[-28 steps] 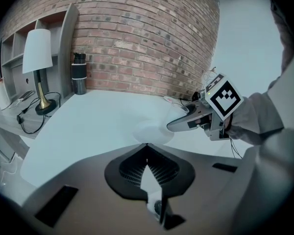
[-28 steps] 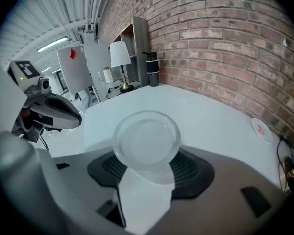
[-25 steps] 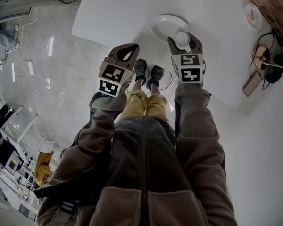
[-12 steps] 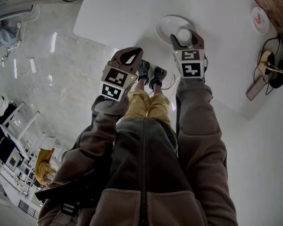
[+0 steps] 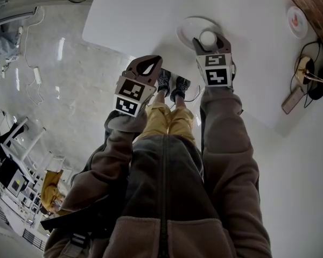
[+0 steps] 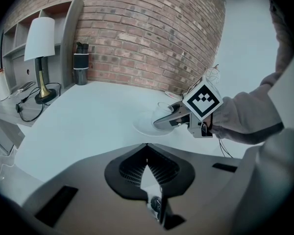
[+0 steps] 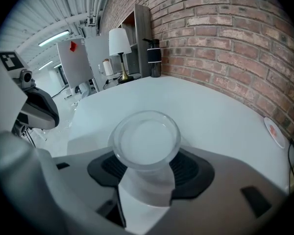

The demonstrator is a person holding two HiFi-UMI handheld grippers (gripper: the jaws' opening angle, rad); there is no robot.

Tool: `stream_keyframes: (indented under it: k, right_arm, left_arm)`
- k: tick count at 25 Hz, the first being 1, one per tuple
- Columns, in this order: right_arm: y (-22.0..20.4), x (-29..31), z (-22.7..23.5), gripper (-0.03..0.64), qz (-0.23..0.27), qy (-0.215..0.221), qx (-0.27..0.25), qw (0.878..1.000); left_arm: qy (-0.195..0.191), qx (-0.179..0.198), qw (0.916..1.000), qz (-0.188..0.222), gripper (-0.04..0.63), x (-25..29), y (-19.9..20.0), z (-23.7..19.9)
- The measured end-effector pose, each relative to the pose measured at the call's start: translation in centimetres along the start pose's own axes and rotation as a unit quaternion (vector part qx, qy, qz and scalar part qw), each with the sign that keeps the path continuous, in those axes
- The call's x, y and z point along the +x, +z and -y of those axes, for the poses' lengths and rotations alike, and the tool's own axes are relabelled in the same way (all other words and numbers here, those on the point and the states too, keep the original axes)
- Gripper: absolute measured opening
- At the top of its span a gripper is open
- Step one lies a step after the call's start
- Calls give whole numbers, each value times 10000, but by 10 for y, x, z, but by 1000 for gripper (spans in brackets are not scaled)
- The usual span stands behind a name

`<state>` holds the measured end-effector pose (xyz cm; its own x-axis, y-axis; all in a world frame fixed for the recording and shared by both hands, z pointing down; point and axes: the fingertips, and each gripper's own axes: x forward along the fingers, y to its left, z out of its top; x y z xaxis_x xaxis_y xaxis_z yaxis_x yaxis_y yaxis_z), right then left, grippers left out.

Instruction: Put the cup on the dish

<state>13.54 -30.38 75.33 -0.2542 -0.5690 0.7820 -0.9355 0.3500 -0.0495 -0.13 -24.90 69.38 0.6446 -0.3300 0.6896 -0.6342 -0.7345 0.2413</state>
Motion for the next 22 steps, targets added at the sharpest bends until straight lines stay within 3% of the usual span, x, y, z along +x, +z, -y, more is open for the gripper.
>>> stream_keyframes:
  k: [9,11,12,22]
  right_arm:
    - [3,0,-5,261,128,265,4,9996]
    - [5,-3,-5,339,252,311,16,9992]
    - [5,-6,-4,342,302,322,16,9990]
    - [27,-87,-6,359,869,47,15,9962]
  left_arm:
    - [-8,45,10000,26,6,-1,3,1]
    - [-16,78,10000,43,6,-3,5,2]
    - [-18,91,9999,54,6,-4,6,2]
    - [10,251,9992,317,6,-30,33,7]
